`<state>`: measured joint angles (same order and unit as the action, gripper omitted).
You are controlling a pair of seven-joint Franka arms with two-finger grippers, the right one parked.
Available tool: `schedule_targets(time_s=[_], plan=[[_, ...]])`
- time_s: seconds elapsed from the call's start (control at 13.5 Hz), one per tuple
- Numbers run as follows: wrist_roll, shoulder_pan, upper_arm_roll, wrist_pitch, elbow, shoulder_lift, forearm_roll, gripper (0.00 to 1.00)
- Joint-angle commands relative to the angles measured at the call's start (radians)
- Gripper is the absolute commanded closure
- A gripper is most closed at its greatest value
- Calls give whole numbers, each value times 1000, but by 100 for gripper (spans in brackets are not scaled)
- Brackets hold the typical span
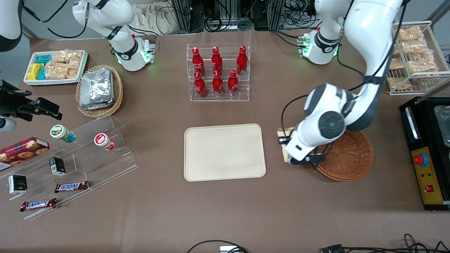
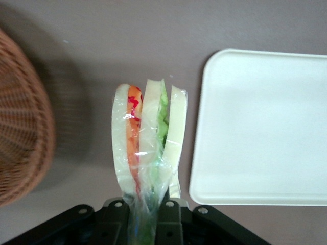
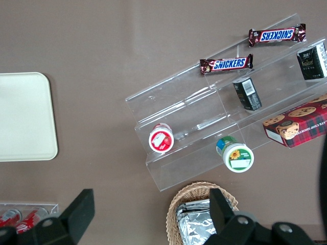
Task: Place sandwich from basket to tray
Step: 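Carry the sandwich with the left gripper over to the cream tray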
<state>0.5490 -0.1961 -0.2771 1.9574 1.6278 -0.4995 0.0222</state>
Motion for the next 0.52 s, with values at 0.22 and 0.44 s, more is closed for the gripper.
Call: schedule_targets(time_s=[0.22,0.44], plan=[[69,-105,9,-20,-163,-172,5,100],[59,-147,9,-18,-207,-246,2,100]])
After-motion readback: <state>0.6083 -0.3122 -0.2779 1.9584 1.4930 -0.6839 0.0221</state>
